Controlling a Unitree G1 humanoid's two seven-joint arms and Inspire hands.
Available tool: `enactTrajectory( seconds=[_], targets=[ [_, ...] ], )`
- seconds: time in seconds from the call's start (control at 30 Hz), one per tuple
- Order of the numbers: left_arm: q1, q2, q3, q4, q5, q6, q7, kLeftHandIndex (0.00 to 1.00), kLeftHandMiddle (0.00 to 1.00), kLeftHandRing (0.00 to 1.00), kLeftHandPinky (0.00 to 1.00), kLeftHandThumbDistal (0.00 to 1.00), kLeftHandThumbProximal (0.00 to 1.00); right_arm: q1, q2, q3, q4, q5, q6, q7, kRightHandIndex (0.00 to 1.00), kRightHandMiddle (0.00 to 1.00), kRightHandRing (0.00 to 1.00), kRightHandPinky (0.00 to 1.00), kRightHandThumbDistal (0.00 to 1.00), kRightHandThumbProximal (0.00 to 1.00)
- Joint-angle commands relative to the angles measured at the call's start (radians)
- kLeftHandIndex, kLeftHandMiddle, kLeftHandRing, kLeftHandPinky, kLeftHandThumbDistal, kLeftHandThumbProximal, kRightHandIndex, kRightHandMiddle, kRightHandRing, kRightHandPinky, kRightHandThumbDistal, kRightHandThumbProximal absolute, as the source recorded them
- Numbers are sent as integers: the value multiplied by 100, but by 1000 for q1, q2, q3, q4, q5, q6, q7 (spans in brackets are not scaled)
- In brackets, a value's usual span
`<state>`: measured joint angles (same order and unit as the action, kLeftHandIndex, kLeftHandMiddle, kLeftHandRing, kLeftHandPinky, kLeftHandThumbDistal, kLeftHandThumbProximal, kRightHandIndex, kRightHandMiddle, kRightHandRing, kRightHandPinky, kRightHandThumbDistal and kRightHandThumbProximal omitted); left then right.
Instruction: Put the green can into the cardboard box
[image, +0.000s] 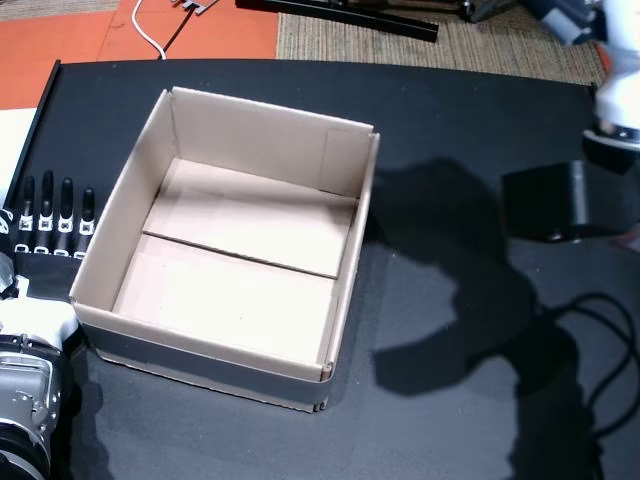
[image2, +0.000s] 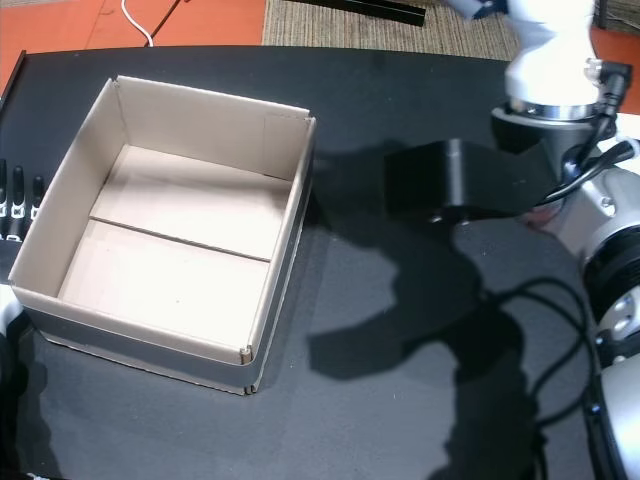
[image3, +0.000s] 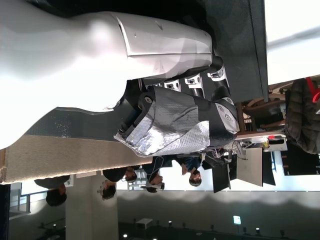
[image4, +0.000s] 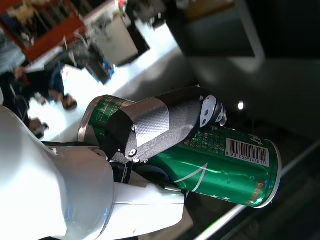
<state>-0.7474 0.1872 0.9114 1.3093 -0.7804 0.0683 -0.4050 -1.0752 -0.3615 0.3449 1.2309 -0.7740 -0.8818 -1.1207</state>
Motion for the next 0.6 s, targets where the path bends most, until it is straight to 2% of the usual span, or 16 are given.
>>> enactTrajectory(
  seconds=[0.0, 0.13, 0.17, 0.2, 0.27, 0.3, 0.4, 0.43, 0.57],
  targets=[
    [51, -21, -7, 33, 18, -1, 51, 54, 53, 62, 78, 0, 56, -48, 34, -7, 11, 43, -20, 56, 0, 0, 0, 14, 0, 46],
    [50, -21, -6, 33, 17, -1, 54, 54, 53, 62, 79, 0, 58, -69, 102, -5, 31, 76, -35, 181, 0, 0, 3, 30, 1, 39],
    [50, -21, -5, 33, 16, -1, 55, 54, 53, 62, 79, 0, 58, -75, 117, -2, 35, 81, -42, 206, 0, 0, 3, 30, 1, 39],
    [50, -21, -3, 34, 14, -1, 56, 52, 52, 62, 78, 0, 57, -84, 143, 5, 38, 79, -37, 228, 0, 0, 1, 27, 6, 46],
    [50, -21, 0, 34, 12, -1, 56, 52, 52, 62, 77, 0, 55, -99, 182, 18, 43, 70, -18, 251, 0, 0, 0, 20, 8, 53],
    [51, -21, 0, 34, 12, 0, 53, 52, 52, 62, 77, 0, 54, -106, 201, 25, 45, 67, -15, 267, 0, 0, 0, 20, 9, 50],
    [53, -19, 2, 34, 9, 12, 42, 53, 52, 62, 78, 0, 54, -123, 248, 57, 48, 48, 7, 277, 0, 0, 0, 17, 6, 54],
    [53, -19, 3, 34, 8, 14, 42, 53, 52, 62, 78, 0, 54, -129, 262, 69, 49, 38, 22, 276, 0, 0, 0, 15, 8, 58],
    [53, -22, 6, 34, 6, 13, 39, 54, 53, 64, 78, 0, 54, -147, 311, 109, 58, 13, 51, 283, 0, 0, 0, 17, 13, 54]
  ],
)
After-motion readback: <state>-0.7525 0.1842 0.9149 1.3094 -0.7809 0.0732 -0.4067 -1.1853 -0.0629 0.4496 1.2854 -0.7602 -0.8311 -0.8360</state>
